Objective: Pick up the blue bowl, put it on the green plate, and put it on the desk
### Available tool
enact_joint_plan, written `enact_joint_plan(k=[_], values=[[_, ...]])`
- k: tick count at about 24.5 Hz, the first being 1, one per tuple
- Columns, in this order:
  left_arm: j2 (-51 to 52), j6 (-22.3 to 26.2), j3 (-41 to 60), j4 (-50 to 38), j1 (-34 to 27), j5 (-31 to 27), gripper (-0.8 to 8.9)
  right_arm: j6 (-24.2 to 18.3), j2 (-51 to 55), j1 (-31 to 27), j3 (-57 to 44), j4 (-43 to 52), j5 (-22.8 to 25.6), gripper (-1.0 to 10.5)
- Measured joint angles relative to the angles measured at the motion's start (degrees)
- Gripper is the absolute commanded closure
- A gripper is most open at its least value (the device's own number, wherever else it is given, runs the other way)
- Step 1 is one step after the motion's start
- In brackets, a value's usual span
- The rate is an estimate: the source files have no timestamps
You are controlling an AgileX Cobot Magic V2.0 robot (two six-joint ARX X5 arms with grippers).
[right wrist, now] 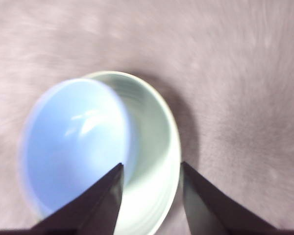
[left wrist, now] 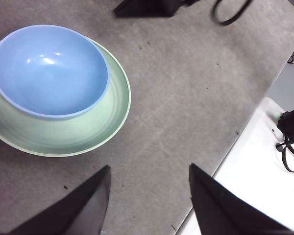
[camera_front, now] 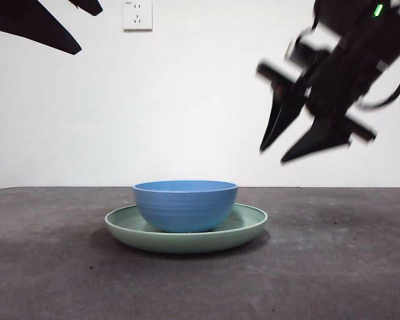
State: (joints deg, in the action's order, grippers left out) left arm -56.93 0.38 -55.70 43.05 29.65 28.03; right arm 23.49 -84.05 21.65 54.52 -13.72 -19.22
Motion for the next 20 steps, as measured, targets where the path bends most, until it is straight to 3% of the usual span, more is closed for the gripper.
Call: enact_joint_plan(k=[9,20], values=[[0.00,0.00,0.00,0.00,0.00,0.00,5.56,-9.66,17.99,0.04,0.09,-16.20,-2.51,7.6],[0.00,0.00,0.00,0.00,0.00,0.00,5.56,-17.62,33.22,0.04,0.09,-36.46,-15.34,7.6]])
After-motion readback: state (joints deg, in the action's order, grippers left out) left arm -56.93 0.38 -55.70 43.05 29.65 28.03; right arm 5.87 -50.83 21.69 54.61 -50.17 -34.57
